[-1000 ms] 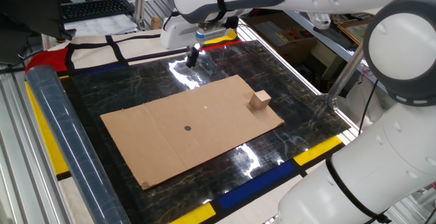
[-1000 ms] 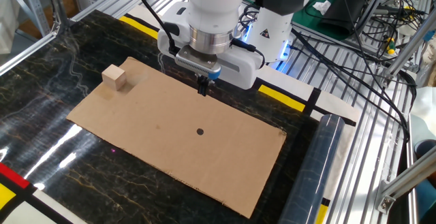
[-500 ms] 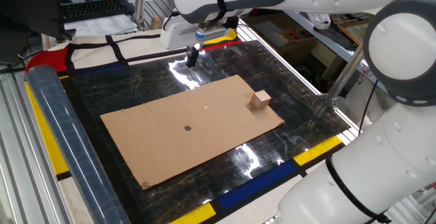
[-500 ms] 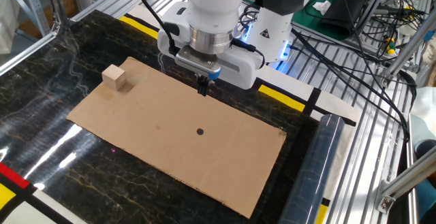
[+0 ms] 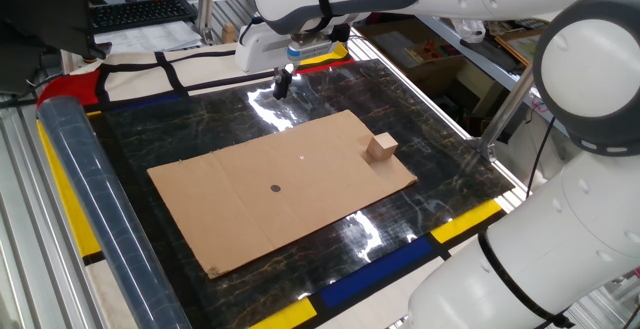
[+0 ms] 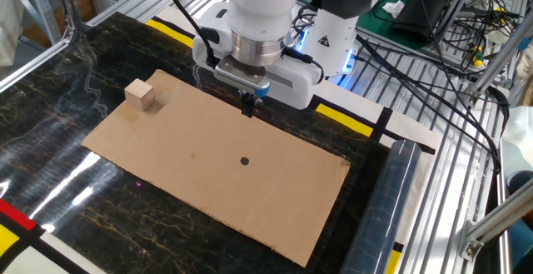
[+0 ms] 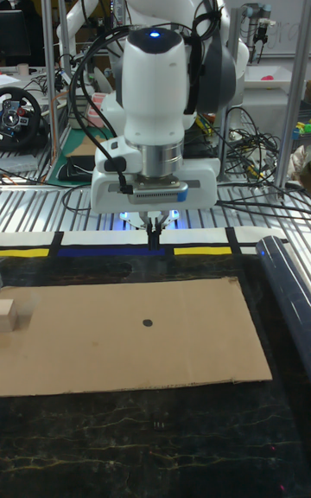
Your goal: Grab the block and place it at the designated location
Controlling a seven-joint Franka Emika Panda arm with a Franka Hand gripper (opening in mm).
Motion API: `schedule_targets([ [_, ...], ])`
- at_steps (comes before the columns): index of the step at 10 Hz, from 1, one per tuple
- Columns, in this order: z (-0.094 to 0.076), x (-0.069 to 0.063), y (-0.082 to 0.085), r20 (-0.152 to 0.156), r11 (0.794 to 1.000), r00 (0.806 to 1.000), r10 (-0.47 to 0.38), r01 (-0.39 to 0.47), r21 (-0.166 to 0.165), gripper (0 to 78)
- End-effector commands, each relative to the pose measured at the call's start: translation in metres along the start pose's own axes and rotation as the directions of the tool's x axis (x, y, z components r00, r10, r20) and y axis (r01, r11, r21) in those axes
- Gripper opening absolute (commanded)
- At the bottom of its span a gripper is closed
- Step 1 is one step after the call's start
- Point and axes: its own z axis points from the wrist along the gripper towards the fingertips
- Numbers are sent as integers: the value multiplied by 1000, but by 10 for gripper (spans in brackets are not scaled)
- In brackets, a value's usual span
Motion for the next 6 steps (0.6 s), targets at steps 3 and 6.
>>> schedule_targets([
  [3, 26, -10, -6, -35, 997, 996, -82, 82, 2, 0],
  [6, 27, -10, -6, -35, 997, 996, -82, 82, 2, 0],
])
